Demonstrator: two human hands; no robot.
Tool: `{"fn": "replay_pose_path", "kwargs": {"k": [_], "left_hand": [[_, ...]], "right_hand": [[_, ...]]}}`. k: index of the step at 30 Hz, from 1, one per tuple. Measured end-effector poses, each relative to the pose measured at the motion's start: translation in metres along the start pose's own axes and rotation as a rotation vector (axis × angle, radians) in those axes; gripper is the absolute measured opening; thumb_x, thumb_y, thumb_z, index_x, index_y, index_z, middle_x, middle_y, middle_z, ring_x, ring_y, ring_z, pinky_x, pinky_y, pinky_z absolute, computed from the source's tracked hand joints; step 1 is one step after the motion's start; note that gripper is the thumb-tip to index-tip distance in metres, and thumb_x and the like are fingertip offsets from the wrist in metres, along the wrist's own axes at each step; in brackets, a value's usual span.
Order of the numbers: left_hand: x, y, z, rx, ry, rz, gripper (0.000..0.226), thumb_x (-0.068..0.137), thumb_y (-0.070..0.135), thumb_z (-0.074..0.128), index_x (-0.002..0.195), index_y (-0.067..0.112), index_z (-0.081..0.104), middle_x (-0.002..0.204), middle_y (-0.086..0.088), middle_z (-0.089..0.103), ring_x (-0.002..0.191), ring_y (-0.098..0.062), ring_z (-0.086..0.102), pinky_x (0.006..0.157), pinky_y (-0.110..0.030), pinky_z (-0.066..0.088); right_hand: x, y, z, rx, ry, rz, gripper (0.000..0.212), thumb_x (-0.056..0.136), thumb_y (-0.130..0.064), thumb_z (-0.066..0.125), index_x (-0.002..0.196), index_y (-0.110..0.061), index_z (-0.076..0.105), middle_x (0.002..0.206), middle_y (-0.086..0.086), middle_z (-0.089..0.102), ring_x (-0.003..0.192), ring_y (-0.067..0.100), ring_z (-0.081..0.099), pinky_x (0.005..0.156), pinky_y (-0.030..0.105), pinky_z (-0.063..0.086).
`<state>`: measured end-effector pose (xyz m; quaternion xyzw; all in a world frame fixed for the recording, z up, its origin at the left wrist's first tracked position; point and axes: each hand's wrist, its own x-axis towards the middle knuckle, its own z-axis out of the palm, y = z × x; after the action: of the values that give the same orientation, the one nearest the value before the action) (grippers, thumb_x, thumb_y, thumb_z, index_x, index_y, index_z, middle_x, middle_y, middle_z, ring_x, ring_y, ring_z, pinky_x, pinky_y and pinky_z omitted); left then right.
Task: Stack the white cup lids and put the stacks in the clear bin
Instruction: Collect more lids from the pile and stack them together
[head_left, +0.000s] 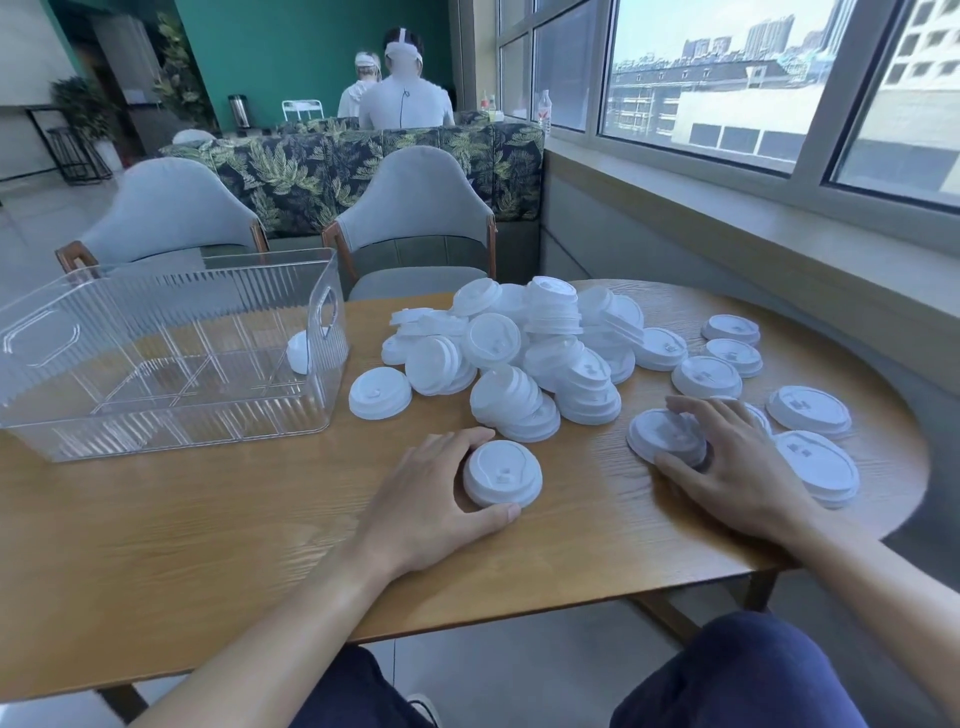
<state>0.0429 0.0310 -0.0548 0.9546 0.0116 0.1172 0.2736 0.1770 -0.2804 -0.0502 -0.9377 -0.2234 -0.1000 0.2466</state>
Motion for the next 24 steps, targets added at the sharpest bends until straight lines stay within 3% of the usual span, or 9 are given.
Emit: {"fn": "replay_pose_path", "kwargs": {"k": [12, 16, 20, 24], "left_hand": [[0.0, 0.003, 0.0, 0.042, -0.004, 0.045, 0.077, 0.079, 0.071, 0.071, 0.145, 0.043, 0.042, 0.127, 0.032, 0.039, 0.113, 0.014, 0.028, 0.105, -0.023, 0.029], [-0.001, 0.002, -0.001, 0.021, 0.006, 0.042, 0.073, 0.078, 0.069, 0.072, 0.141, 0.043, 0.045, 0.126, 0.031, 0.046, 0.121, 0.005, 0.039, 0.107, -0.026, 0.035], [-0.003, -0.001, -0.001, -0.087, 0.054, 0.013, 0.066, 0.074, 0.062, 0.08, 0.13, 0.043, 0.051, 0.114, 0.033, 0.054, 0.113, 0.004, 0.05, 0.1, -0.028, 0.044], [-0.003, -0.007, -0.001, -0.271, 0.132, -0.025, 0.061, 0.069, 0.054, 0.084, 0.121, 0.043, 0.054, 0.116, 0.022, 0.065, 0.107, -0.003, 0.061, 0.093, -0.034, 0.052]], "right_hand": [[0.0, -0.003, 0.003, -0.075, 0.019, 0.03, 0.063, 0.086, -0.054, 0.066, 0.142, -0.029, 0.049, 0.141, -0.004, 0.054, 0.135, 0.017, 0.035, 0.108, 0.039, 0.035], [-0.002, -0.005, 0.006, -0.041, 0.054, 0.019, 0.066, 0.081, -0.07, 0.06, 0.135, -0.034, 0.051, 0.136, -0.009, 0.054, 0.13, 0.016, 0.04, 0.103, 0.04, 0.039], [-0.007, -0.019, 0.016, 0.019, 0.066, -0.056, 0.07, 0.08, -0.081, 0.053, 0.131, -0.034, 0.053, 0.127, -0.016, 0.05, 0.124, 0.011, 0.042, 0.101, 0.032, 0.037], [-0.011, -0.041, 0.029, 0.058, 0.064, -0.137, 0.069, 0.077, -0.081, 0.054, 0.13, -0.036, 0.053, 0.121, -0.019, 0.048, 0.116, 0.006, 0.042, 0.097, 0.03, 0.038]]}}
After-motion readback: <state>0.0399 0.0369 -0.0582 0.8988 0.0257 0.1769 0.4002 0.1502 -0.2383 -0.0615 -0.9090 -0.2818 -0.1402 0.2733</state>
